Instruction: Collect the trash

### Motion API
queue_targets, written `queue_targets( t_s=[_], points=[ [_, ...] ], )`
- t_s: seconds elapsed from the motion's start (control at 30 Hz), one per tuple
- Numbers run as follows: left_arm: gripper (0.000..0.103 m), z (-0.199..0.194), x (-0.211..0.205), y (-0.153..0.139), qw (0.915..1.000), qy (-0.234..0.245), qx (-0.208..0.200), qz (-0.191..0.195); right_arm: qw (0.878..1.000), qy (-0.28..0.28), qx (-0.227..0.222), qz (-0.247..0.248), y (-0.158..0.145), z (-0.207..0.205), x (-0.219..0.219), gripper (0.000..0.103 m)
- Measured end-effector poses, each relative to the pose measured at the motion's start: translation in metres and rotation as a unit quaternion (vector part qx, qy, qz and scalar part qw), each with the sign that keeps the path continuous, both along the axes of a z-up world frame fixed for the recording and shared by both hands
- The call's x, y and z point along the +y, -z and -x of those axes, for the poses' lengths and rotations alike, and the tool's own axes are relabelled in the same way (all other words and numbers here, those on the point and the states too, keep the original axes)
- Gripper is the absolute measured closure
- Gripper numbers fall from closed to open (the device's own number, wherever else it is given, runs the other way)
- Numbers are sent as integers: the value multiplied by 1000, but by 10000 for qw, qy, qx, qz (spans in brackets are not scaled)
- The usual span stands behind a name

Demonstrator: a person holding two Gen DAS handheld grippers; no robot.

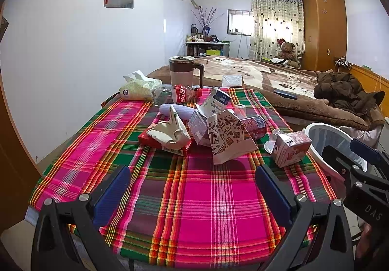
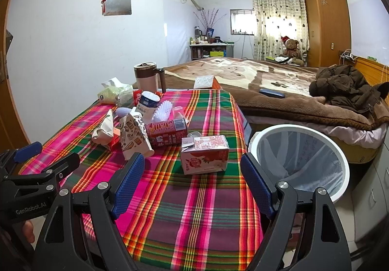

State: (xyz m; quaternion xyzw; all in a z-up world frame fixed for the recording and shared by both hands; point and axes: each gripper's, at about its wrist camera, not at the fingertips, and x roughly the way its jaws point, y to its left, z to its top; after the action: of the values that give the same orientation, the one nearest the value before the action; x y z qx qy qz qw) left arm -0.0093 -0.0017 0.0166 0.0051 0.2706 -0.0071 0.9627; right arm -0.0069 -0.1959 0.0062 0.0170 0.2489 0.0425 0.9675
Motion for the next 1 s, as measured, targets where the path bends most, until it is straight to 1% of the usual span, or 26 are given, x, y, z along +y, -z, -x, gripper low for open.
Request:
queue_targets(
  t_s=[0.67, 1.0],
  points=[
    [0, 1, 3, 2, 10000, -22, 31, 21, 10000, -4, 10, 6, 0, 0, 1, 20],
    [0, -9, 5, 7, 9999, -11, 159, 49, 10000, 7, 85, 12, 6, -3, -1, 20]
  ],
)
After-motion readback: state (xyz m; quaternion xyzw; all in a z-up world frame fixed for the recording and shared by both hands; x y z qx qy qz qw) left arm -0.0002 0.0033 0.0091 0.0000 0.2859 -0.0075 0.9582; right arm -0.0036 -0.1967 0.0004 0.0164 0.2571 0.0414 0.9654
